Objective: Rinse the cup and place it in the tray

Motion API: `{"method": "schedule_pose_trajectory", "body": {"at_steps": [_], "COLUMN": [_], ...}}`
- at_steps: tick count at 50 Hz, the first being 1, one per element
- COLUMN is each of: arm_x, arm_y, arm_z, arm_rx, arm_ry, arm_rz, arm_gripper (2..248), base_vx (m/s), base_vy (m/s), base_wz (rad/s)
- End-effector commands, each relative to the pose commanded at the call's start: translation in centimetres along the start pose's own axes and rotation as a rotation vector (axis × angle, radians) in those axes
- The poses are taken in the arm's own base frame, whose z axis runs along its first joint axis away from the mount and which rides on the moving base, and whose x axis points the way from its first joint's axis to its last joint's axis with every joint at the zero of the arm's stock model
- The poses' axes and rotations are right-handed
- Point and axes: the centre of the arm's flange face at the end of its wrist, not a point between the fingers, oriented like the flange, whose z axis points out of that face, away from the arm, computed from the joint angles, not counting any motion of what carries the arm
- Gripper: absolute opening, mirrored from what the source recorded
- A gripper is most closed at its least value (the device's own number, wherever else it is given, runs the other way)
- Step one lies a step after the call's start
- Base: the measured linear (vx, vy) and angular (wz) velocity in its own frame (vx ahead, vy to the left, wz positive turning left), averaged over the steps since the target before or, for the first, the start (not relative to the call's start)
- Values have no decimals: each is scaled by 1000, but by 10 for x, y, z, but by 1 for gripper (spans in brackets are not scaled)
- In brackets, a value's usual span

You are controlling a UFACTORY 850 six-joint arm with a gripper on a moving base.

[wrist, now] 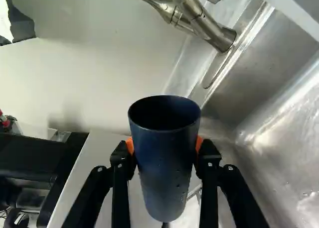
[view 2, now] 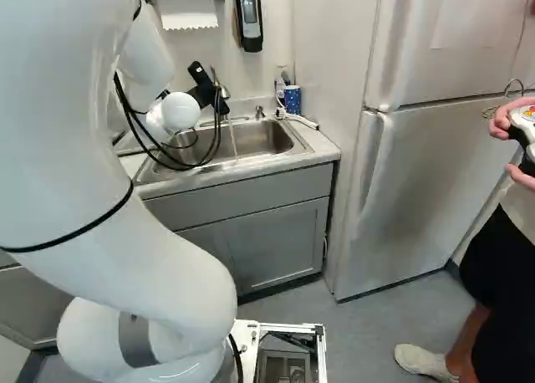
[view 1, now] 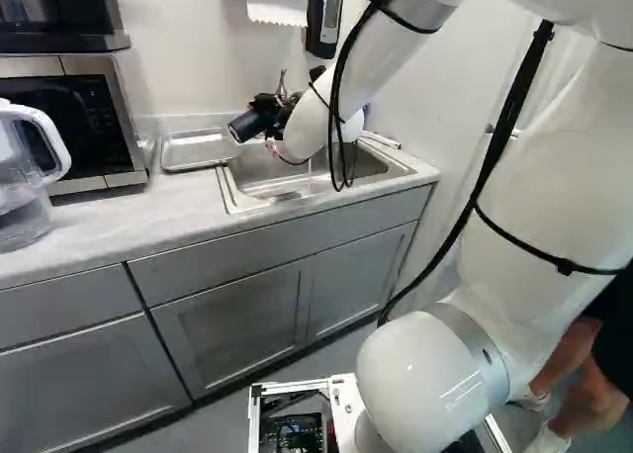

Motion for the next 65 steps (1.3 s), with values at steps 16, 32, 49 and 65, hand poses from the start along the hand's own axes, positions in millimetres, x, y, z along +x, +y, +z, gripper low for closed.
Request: {"method": "schedule_pose_trajectory", "body": {"at_steps": [16, 32, 49, 65], "arm_x": [0, 0, 0, 1], "arm_y": [0, 0, 0, 0], "arm_z": [0, 0, 0, 0], "arm_rx": [0, 0, 0, -2], "arm_ry": [0, 0, 0, 8], "arm_rz": [-41, -201, -379, -536], "arm_gripper": [125, 125, 125, 125], "base_vx": [0, 0, 0, 0], "base_vy": [0, 0, 0, 0], "base_wz": [0, 0, 0, 0]}}
